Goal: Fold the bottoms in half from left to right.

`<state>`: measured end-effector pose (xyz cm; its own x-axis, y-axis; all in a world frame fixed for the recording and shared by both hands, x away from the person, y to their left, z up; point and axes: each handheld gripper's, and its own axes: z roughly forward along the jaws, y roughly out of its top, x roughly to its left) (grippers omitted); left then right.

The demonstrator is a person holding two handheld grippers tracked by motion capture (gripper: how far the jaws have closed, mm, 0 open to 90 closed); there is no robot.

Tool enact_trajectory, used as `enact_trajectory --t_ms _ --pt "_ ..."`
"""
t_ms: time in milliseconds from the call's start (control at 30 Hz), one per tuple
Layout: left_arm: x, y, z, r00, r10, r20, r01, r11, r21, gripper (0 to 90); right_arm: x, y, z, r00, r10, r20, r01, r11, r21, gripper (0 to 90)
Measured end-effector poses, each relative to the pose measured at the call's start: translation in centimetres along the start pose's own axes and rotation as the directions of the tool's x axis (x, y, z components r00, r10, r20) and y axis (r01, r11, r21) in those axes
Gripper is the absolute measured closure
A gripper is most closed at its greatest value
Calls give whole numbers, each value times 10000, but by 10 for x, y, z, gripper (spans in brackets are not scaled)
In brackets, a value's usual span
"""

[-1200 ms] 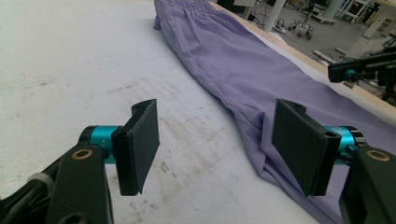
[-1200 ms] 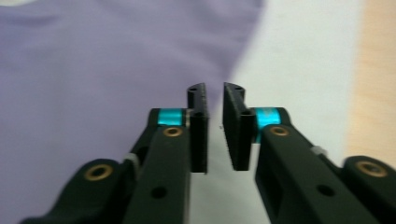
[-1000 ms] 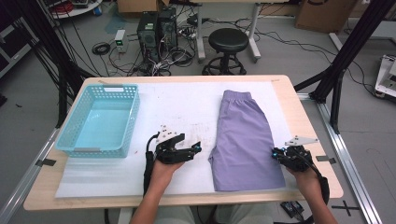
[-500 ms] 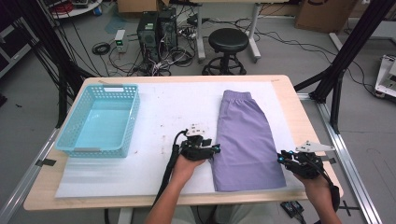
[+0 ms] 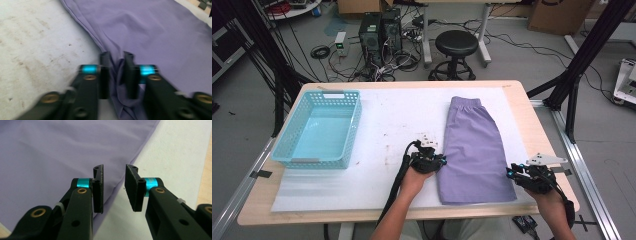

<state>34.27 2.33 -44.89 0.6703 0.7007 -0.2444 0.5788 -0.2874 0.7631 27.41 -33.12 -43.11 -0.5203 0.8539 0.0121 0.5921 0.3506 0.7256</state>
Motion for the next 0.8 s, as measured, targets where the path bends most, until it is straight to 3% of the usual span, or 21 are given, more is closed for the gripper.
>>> enact_trajectory --t_ms 100,200,300,400,500,567,633,733,800 --pt "2 0 -6 9998 -178 34 179 9995 -273 578 0 0 -2 9998 193 -108 -193 9998 77 692" --pt "5 0 -14 9997 -233 36 235 9977 -638 528 3 -2 -4 9991 222 -371 -214 9995 225 701" --pt "9 -1 -21 9996 -294 -28 291 9959 -858 521 8 -6 -2 9995 58 -299 -40 9982 603 763" --pt "11 -1 -25 9993 -352 -79 343 9947 -965 513 6 -10 2 9992 -160 -372 194 9953 949 900" --pt "11 -2 -27 9995 -324 -17 321 9941 -1039 511 6 -8 -2 9990 -437 -121 447 9942 976 900" --pt "11 -3 -27 9993 -364 25 364 9935 -1078 512 2 -8 -5 9999 -147 20 145 9960 878 900" --pt "11 -5 -26 9994 -335 96 343 9947 -966 512 -1 -10 -4 9998 95 -155 -79 9951 988 900" --pt "10 -8 -24 9992 -317 259 338 9958 -855 523 0 -11 -1 9991 246 -332 -213 9952 951 767" --pt "9 -10 -24 9992 -235 311 260 9963 -821 586 -2 -9 -5 9990 302 -316 -280 9973 684 753"
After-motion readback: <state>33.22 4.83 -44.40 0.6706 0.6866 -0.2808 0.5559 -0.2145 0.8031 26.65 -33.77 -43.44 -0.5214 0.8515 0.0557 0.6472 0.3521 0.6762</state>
